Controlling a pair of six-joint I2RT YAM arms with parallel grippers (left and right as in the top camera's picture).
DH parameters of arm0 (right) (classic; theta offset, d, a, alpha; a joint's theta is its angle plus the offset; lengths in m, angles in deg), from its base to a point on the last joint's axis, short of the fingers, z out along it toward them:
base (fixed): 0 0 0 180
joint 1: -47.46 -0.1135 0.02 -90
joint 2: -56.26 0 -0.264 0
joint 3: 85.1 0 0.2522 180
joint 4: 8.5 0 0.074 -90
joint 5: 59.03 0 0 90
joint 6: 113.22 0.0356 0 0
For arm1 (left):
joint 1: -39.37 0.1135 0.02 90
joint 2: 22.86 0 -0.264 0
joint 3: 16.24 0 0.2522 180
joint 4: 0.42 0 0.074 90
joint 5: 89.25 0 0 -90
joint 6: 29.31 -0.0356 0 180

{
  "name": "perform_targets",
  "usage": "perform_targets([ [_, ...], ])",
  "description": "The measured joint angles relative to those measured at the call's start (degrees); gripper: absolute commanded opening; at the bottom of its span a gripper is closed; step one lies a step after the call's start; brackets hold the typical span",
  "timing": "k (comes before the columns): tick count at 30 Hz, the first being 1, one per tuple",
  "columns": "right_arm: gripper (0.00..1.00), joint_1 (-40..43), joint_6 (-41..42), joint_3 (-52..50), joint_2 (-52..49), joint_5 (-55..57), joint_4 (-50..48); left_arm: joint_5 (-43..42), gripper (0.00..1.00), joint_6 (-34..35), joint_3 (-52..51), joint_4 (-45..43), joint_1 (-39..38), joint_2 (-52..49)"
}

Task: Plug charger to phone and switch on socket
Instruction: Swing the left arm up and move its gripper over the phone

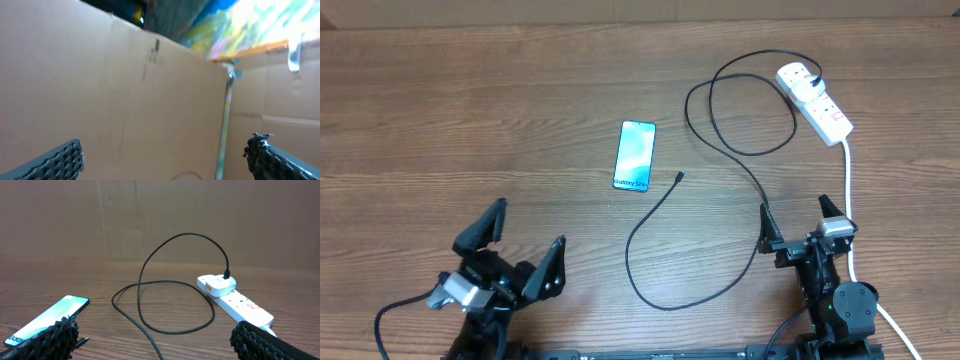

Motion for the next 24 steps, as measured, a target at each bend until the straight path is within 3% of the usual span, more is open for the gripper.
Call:
perform_targets([
  [4, 1.00, 0.00, 0.00, 0.00, 0.02, -0.02, 0.02, 4.50, 1.00, 0.76, 7.28, 4.50, 0.00, -0.04],
  [10, 1.00, 0.00, 0.04, 0.00, 0.02, 0.00, 0.00, 6.19, 1.00, -2.34, 25.03, 22.40, 0.00, -6.19],
  [17, 1.00, 0.00, 0.02, 0.00, -0.04, 0.00, 0.00, 3.34, 1.00, -8.92, 55.69, 57.64, 0.00, -30.53],
  [19, 1.00, 0.00, 0.04, 0.00, 0.00, -0.02, -0.04, 1.97, 1.00, -11.91, 66.20, 73.85, 0.00, -38.66],
  [22, 1.00, 0.00, 0.02, 0.00, -0.04, 0.00, 0.00, -4.02, 1.00, -16.13, 79.54, 90.64, 0.04, -52.11],
  [24, 1.00, 0.00, 0.02, 0.00, -0.04, 0.00, -0.02, -8.46, 1.00, -16.92, 81.18, 92.00, 0.04, -55.93],
])
